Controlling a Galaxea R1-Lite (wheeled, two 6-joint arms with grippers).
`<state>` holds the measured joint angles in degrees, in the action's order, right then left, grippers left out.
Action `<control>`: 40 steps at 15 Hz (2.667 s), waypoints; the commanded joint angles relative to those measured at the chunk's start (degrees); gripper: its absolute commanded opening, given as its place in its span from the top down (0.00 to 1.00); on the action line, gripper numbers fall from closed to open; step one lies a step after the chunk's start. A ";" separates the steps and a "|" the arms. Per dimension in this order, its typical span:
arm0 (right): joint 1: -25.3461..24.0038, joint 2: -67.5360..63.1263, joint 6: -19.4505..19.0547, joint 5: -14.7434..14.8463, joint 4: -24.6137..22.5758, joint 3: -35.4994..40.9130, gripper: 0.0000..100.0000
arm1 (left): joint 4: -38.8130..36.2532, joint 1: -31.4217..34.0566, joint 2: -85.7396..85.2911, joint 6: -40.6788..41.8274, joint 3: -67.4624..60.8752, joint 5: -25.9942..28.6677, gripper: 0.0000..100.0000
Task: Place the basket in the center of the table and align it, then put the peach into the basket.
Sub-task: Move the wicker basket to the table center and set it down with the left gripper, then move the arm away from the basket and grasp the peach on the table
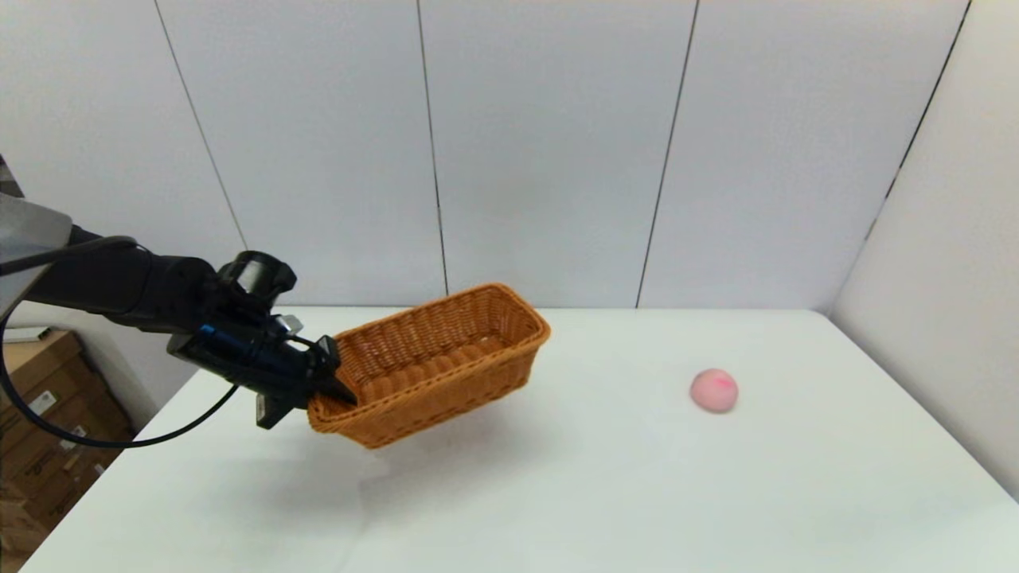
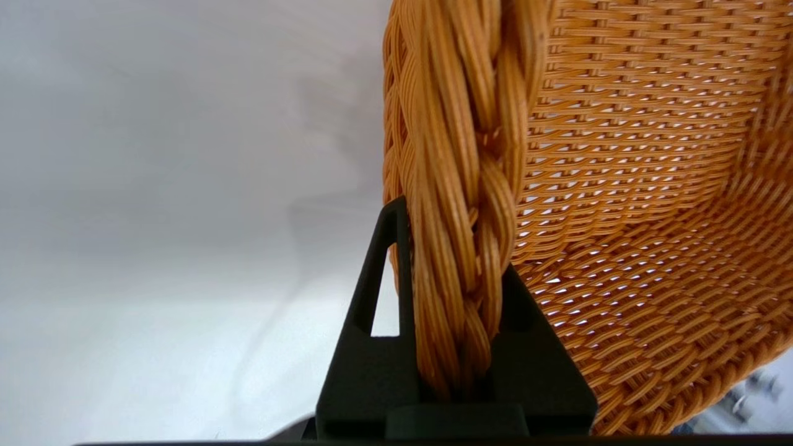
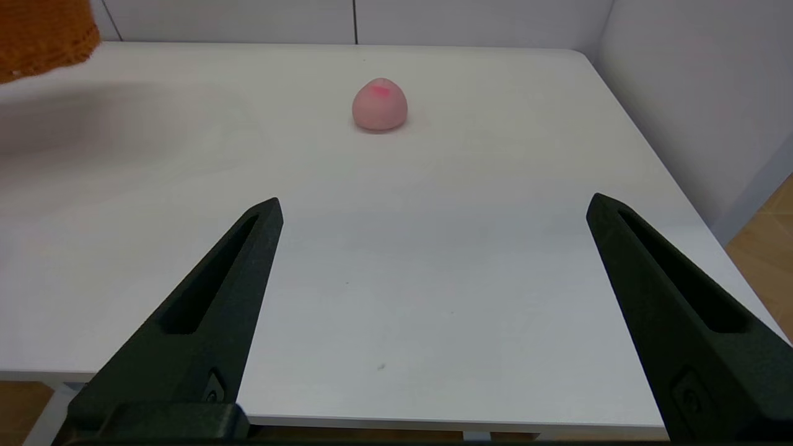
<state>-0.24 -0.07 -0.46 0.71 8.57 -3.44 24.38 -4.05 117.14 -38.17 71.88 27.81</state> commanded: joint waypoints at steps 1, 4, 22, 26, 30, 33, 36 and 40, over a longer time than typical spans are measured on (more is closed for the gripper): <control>-0.02 -0.19 0.02 -0.09 0.04 0.01 0.00 | 4.01 -5.71 -1.04 4.77 0.46 -0.56 1.00; -0.02 -0.10 -0.06 -0.09 0.04 0.01 0.00 | 4.89 -11.07 -0.68 9.78 0.99 -3.99 1.00; -0.02 -0.10 -0.06 -0.09 0.04 0.01 0.00 | 4.80 -18.10 10.21 7.32 10.21 -12.60 0.00; -0.02 -0.10 -0.06 -0.09 0.04 0.01 0.00 | 5.24 -15.55 7.31 7.85 10.13 -12.60 0.00; -0.02 -0.19 -0.06 -0.09 0.04 0.01 0.00 | 6.56 -6.85 2.22 11.80 10.04 -12.60 0.00; -0.02 -0.19 -0.06 -0.09 0.04 0.01 0.00 | 10.69 2.99 -3.58 21.73 9.95 -12.60 0.00; -0.02 -0.45 -0.06 -0.09 0.04 0.01 0.00 | 13.68 6.77 -6.66 26.66 10.57 -14.45 0.00; -0.02 -1.25 -0.06 -0.09 0.04 0.01 0.00 | 14.91 8.18 -13.16 27.09 9.77 -14.36 0.00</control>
<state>-0.24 -0.85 -0.49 0.60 8.55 -3.44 38.72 2.97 109.37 -11.33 82.27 13.34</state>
